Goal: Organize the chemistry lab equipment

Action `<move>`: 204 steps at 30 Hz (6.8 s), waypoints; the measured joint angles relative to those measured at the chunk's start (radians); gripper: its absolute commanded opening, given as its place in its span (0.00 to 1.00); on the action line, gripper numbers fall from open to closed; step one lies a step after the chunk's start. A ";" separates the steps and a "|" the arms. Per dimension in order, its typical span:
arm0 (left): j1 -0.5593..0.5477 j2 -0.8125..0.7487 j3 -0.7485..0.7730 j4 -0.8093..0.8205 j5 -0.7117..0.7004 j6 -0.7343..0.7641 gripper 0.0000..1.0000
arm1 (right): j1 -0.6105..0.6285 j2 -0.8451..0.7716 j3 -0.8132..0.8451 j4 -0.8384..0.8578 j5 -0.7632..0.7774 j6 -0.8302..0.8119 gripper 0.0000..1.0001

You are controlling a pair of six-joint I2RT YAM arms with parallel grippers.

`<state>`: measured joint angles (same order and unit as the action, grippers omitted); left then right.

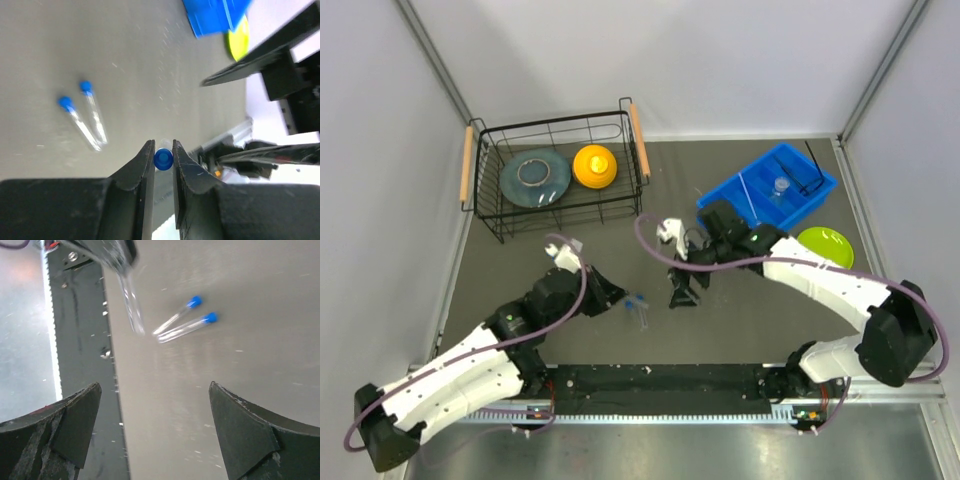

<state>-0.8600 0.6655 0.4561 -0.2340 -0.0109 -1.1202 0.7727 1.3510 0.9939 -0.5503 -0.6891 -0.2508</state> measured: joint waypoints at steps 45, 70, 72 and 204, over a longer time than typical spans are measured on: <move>0.638 0.315 0.181 -0.172 -0.252 0.635 0.15 | -0.378 -0.079 -0.032 -0.154 -0.262 -0.378 0.95; 0.657 0.340 0.140 -0.127 -0.214 0.646 0.45 | -0.378 -0.057 -0.032 -0.154 -0.262 -0.382 0.96; 0.657 0.327 0.140 -0.134 -0.214 0.644 0.49 | -0.378 -0.052 -0.032 -0.154 -0.262 -0.385 0.96; 0.417 0.094 -0.142 0.313 0.510 -0.076 0.57 | 0.082 0.128 -0.104 0.497 -0.013 0.219 0.13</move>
<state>-0.4435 0.7597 0.3141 0.0788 0.4992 -1.1957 0.8547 1.4788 0.8902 -0.0528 -0.7017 -0.0315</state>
